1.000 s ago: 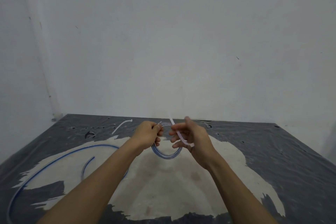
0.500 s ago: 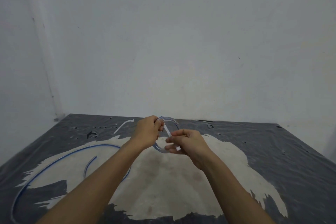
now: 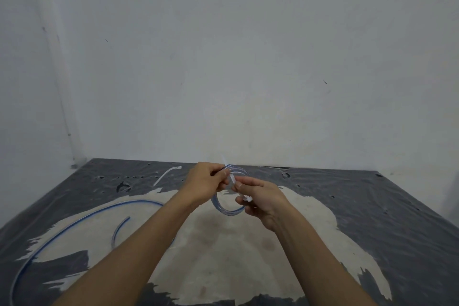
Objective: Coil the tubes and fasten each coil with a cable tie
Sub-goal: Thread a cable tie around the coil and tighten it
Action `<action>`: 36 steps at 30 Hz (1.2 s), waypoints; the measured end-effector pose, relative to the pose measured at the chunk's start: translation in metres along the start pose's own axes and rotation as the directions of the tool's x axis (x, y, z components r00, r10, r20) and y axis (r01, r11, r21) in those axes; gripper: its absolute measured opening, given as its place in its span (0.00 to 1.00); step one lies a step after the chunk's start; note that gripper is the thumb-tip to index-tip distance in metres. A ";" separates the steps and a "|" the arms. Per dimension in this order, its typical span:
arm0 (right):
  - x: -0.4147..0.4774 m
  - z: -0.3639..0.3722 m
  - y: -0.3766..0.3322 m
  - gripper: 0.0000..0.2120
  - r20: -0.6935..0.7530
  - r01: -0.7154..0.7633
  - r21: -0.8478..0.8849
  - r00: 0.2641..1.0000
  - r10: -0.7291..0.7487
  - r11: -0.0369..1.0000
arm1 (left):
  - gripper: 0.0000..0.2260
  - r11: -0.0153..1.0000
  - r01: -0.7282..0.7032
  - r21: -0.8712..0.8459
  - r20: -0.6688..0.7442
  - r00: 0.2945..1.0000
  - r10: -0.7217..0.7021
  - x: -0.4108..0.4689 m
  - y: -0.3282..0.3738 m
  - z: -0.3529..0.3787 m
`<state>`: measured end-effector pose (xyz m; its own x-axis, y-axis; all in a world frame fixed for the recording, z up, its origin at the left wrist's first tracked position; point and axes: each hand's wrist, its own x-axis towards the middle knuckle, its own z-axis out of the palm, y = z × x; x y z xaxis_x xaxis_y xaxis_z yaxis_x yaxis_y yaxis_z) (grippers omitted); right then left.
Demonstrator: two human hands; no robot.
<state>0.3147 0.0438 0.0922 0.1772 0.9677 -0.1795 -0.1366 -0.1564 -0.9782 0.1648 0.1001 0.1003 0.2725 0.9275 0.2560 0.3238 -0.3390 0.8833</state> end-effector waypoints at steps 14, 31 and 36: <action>0.000 0.005 -0.008 0.10 -0.038 0.395 0.008 0.918 -0.394 0.919 | 0.11 0.949 -0.042 0.311 -0.154 0.984 0.094 0.006 -0.011 0.006; 0.010 0.012 -0.011 0.12 -0.180 0.449 -0.241 0.850 -0.495 0.860 | 0.07 0.553 -0.282 0.784 0.102 0.937 0.333 -0.004 -0.005 0.018; 0.010 0.009 -0.010 0.11 -0.151 0.430 -0.263 0.866 -0.477 0.864 | 0.09 0.537 -0.312 0.784 0.123 0.926 0.358 -0.003 -0.007 0.016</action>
<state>0.3090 0.0571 0.1012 0.3653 0.8828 0.2952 0.2147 0.2287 -0.9495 0.1760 0.0973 0.0871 0.4799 0.7177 0.5046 0.7989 -0.5952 0.0867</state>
